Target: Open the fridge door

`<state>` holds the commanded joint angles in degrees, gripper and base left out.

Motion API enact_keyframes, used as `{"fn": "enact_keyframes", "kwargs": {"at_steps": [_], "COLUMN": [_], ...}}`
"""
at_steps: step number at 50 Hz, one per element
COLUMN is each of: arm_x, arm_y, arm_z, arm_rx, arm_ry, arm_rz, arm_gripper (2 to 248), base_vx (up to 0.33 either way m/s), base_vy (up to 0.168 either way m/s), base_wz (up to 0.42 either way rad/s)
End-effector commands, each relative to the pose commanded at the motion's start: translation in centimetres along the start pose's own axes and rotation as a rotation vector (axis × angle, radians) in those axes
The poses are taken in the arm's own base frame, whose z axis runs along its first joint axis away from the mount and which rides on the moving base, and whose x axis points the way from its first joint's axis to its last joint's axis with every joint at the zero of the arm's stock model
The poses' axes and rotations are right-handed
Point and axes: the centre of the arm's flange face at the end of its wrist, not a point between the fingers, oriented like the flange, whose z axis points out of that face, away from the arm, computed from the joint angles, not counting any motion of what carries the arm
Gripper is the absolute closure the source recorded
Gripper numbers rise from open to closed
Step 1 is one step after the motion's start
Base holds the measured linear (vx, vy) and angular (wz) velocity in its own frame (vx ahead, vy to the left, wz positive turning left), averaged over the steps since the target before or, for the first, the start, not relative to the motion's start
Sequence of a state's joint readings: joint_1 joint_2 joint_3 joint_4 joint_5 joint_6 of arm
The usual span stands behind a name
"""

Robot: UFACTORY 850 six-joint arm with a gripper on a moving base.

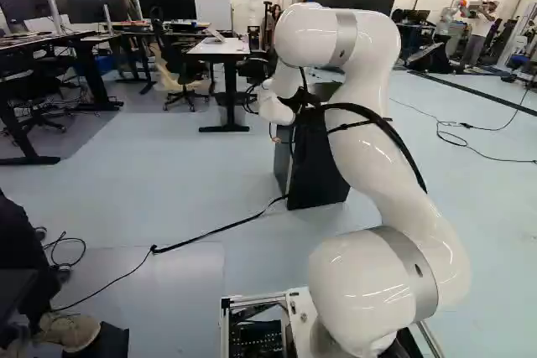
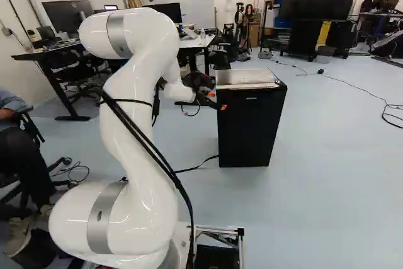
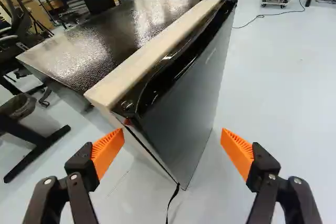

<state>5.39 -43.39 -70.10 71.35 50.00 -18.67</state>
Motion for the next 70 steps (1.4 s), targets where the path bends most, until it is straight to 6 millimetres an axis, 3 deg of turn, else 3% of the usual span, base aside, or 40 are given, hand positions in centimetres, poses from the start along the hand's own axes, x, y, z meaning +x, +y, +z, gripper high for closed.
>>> {"fn": "enact_keyframes", "kwargs": {"at_steps": [34, 70], "arm_x": [0.6, -0.3], "arm_y": [1.8, 8.9], "arm_z": [0.3, -2.5], "arm_rx": [-0.031, -0.249], "arm_ry": [-0.005, -0.140], "arm_rz": [0.007, 0.140], "arm_gripper": [3, 3], "base_vx": [0.000, -0.001], "base_vy": [0.000, -0.001], "base_wz": [0.000, -0.002]}}
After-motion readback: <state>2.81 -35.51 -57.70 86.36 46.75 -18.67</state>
